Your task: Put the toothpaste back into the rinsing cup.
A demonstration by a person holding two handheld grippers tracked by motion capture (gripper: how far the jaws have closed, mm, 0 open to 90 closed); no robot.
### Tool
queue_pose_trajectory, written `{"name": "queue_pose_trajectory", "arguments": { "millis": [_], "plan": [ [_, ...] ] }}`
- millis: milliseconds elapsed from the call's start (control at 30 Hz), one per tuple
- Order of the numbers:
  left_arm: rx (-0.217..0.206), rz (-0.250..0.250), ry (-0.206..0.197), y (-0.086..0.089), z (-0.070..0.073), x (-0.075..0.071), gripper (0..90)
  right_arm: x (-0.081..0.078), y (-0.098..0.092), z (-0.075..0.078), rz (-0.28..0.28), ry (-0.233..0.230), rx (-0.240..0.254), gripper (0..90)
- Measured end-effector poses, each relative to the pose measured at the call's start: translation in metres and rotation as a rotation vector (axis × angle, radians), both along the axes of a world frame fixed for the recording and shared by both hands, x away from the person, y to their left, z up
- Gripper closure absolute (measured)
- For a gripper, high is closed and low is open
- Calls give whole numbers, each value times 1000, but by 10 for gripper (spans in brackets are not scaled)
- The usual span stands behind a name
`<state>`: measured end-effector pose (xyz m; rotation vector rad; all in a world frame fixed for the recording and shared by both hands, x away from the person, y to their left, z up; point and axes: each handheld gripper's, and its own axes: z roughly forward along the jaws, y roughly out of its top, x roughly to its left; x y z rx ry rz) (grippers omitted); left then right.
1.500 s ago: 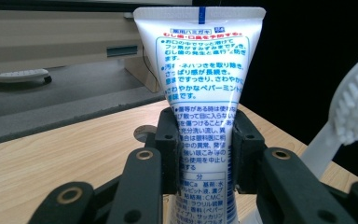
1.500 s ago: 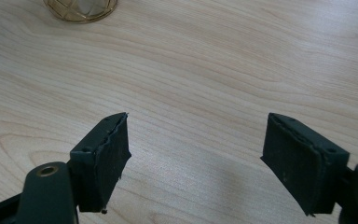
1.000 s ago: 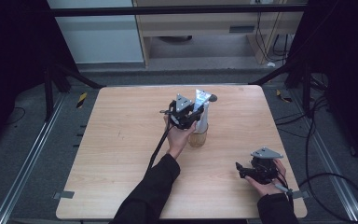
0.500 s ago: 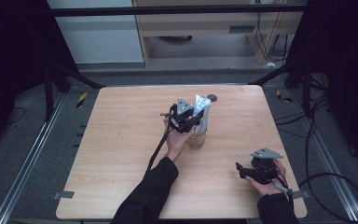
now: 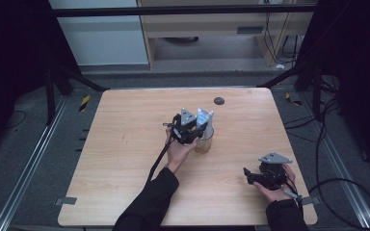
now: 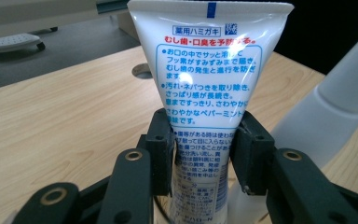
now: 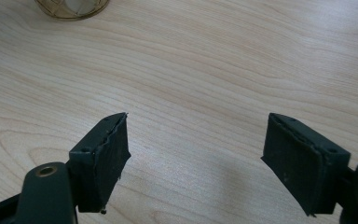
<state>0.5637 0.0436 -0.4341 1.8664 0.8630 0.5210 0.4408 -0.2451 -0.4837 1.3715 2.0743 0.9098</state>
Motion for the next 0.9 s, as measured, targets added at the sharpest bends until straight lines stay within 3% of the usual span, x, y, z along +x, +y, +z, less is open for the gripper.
{"name": "queue_pose_trajectory", "arguments": {
  "millis": [200,700,900],
  "plan": [
    [29,-6,5,2,-6,-5,603,0,1,0,2,1,3,222],
    [67,-3,3,10,-3,-15,596,0,1,0,-5,1,-1,219],
    [61,-16,5,11,-4,-14,612,0,0,-1,-4,-1,-1,219]
  ]
}}
